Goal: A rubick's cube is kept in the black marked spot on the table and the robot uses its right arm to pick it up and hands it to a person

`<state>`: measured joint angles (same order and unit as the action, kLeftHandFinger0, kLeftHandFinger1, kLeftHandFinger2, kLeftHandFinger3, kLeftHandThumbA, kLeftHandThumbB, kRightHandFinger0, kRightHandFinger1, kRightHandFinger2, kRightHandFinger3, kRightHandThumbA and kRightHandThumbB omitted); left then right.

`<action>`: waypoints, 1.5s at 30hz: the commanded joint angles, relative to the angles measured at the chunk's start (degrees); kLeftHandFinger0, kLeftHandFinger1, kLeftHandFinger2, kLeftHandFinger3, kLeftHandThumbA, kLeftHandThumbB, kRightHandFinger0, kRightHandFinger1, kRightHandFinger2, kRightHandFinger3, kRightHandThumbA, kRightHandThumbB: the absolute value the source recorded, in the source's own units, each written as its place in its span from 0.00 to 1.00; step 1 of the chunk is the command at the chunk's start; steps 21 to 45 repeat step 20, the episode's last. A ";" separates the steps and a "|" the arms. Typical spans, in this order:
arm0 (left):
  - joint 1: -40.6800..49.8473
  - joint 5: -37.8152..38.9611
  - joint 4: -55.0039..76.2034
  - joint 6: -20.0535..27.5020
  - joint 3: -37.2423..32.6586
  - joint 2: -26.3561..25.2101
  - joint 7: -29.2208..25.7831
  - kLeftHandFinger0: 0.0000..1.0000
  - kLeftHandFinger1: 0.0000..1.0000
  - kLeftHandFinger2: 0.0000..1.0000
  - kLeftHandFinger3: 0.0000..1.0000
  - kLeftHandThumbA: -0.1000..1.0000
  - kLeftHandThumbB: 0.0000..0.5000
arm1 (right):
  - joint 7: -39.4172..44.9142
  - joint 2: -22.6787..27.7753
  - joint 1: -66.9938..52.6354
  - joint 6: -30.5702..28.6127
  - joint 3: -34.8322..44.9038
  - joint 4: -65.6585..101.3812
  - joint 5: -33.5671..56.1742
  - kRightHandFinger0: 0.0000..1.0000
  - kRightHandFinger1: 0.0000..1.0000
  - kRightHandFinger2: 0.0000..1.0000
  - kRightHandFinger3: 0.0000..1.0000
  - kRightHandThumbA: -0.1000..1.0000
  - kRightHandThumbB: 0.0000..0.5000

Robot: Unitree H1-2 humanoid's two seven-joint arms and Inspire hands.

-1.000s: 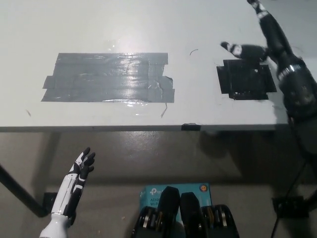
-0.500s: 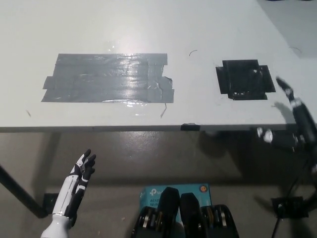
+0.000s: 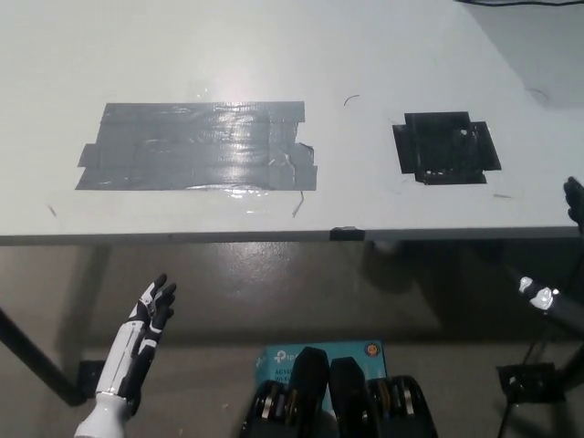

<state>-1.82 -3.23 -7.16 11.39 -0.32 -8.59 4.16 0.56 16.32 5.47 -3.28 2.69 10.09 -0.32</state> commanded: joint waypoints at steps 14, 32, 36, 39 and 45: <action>1.43 0.46 2.46 2.18 0.05 -0.59 0.39 0.99 1.00 1.00 1.00 0.92 0.37 | 3.95 -4.50 2.01 -8.46 -0.62 -16.13 3.96 1.00 1.00 1.00 1.00 0.76 0.57; 0.53 0.44 2.09 2.03 0.07 -0.70 0.47 0.99 1.00 1.00 1.00 0.92 0.36 | 4.01 -4.55 2.82 -8.33 -0.34 -17.26 3.66 1.00 1.00 1.00 1.00 0.77 0.60; 0.53 0.44 2.09 2.03 0.07 -0.70 0.47 0.99 1.00 1.00 1.00 0.92 0.36 | 4.01 -4.55 2.82 -8.33 -0.34 -17.26 3.66 1.00 1.00 1.00 1.00 0.77 0.60; 0.53 0.44 2.09 2.03 0.07 -0.70 0.47 0.99 1.00 1.00 1.00 0.92 0.36 | 4.01 -4.55 2.82 -8.33 -0.34 -17.26 3.66 1.00 1.00 1.00 1.00 0.77 0.60; 0.53 0.44 2.09 2.03 0.07 -0.70 0.47 0.99 1.00 1.00 1.00 0.92 0.36 | 4.01 -4.55 2.82 -8.33 -0.34 -17.26 3.66 1.00 1.00 1.00 1.00 0.77 0.60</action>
